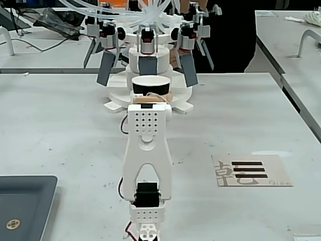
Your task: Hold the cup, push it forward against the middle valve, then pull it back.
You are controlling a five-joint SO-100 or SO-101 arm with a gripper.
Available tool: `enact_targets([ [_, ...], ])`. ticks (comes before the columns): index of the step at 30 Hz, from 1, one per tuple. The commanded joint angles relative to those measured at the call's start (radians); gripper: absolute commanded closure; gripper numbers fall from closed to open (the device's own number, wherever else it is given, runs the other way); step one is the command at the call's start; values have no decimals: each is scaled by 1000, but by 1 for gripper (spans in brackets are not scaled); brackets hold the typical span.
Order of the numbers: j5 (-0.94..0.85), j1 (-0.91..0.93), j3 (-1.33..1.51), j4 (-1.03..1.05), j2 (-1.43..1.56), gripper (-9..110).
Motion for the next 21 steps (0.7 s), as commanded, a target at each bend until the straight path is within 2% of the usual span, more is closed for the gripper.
enact_targets([
  [1, -6, 11, -95, 21, -5, 97],
  [12, -6, 6, -342, 91, -190, 97],
  [21, -14, 5, -854, 245, -480, 97],
])
